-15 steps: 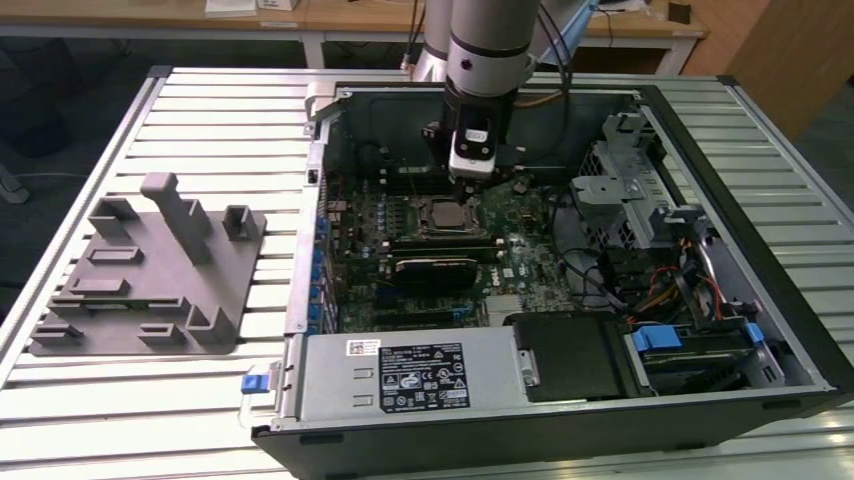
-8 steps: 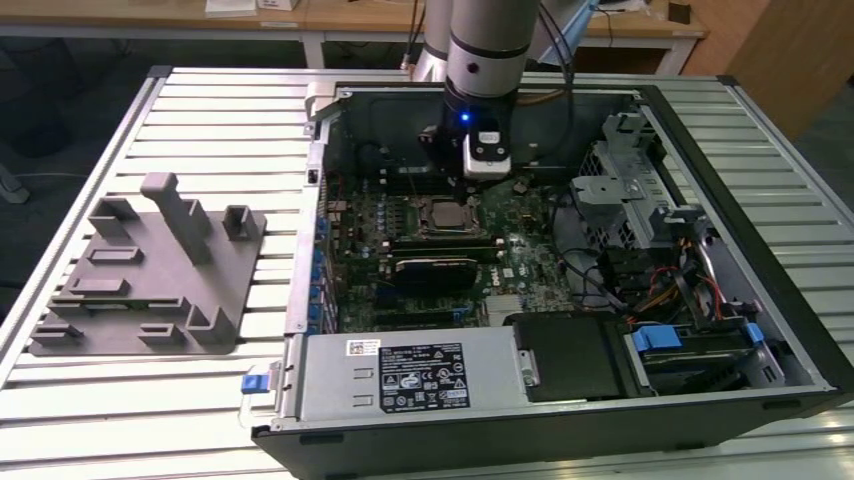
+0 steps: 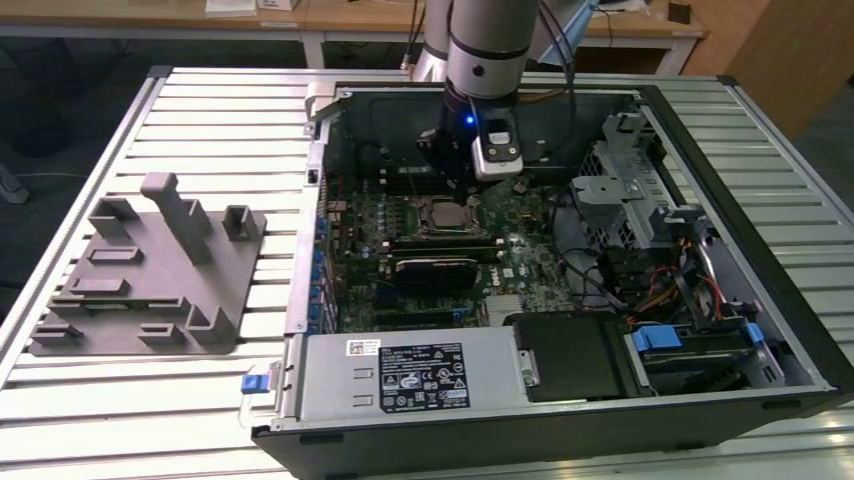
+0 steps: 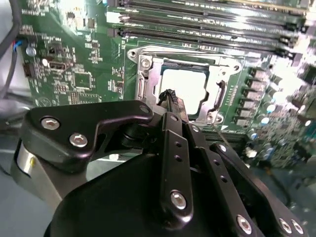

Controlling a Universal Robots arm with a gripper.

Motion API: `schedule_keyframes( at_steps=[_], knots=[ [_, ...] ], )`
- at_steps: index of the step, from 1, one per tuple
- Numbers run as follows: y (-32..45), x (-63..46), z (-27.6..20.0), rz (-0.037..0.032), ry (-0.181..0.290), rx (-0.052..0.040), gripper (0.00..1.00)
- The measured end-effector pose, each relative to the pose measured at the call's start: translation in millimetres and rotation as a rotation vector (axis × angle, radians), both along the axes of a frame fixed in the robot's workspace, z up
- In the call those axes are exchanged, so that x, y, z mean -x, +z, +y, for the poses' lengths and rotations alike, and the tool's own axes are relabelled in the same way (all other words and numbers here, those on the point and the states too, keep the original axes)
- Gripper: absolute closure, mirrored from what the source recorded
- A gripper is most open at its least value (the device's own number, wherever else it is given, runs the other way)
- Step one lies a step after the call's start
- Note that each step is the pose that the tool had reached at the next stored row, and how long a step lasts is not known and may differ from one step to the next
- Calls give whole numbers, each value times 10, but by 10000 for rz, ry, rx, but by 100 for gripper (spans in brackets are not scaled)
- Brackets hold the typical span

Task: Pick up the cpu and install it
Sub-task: 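Close the cpu cover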

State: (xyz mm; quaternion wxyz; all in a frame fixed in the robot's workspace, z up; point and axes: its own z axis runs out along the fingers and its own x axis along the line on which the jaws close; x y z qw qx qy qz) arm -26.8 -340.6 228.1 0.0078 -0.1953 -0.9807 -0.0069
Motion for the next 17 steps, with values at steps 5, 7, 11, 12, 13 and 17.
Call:
schedule_keyframes(
  at_steps=[5,7,11,12,13,17],
  knots=[
    [-9,0,0,1,910,2,89],
    [-14,0,0,0,1270,0,89],
    [-24,0,0,0,2001,0,89],
    [-27,0,0,0,2180,0,89],
    [-31,0,0,0,2362,0,89],
    [-43,0,0,0,3096,3,89]
  ],
)
